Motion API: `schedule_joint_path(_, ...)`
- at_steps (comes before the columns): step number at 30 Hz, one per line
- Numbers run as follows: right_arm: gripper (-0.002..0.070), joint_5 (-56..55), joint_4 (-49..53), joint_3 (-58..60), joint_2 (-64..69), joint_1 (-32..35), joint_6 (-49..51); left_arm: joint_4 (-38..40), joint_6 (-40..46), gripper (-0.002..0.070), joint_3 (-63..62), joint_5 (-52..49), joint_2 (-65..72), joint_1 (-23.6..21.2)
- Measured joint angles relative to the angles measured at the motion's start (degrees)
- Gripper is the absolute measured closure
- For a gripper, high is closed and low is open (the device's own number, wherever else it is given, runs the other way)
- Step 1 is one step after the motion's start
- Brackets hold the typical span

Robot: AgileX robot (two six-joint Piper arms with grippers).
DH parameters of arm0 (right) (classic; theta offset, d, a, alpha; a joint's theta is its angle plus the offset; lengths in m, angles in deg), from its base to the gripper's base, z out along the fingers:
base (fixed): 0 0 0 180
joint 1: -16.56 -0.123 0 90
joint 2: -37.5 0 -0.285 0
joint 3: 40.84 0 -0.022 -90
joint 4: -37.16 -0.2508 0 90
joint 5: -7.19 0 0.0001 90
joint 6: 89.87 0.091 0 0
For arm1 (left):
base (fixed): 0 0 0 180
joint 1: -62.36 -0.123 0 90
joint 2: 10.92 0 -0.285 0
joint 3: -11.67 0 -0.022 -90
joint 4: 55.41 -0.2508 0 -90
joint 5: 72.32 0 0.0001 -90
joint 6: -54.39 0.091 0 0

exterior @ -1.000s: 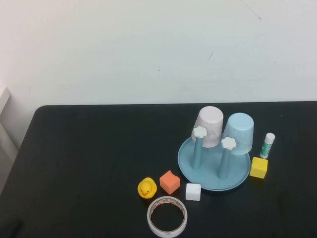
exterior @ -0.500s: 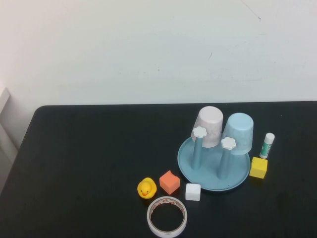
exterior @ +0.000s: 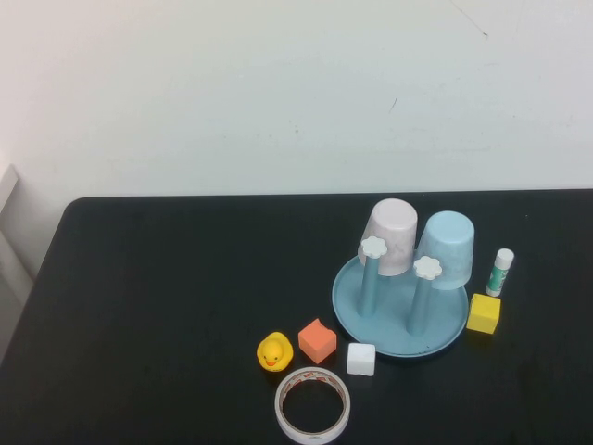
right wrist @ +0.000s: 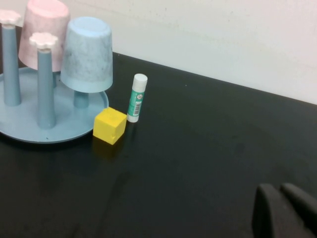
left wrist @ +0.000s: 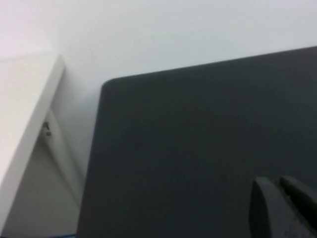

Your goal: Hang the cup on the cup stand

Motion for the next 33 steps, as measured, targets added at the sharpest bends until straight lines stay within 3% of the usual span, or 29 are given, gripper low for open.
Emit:
schedule_joint_path(5,0.0678,0.00,0.00,0.00,0.00,0.00,0.00,0.79,1.78,0.0676,0.00,-0.74,0.00,-0.34)
schedule_joint_path(14,0.0678,0.00,0.00,0.00,0.00,0.00,0.00,1.60,3.04,0.0676,0.00,-0.88,0.00,-5.69)
schedule_joint_path(33,0.0678,0.00,0.00,0.00,0.00,0.00,0.00,1.60,3.16,0.0677,0.00,-0.88,0.00,-5.98)
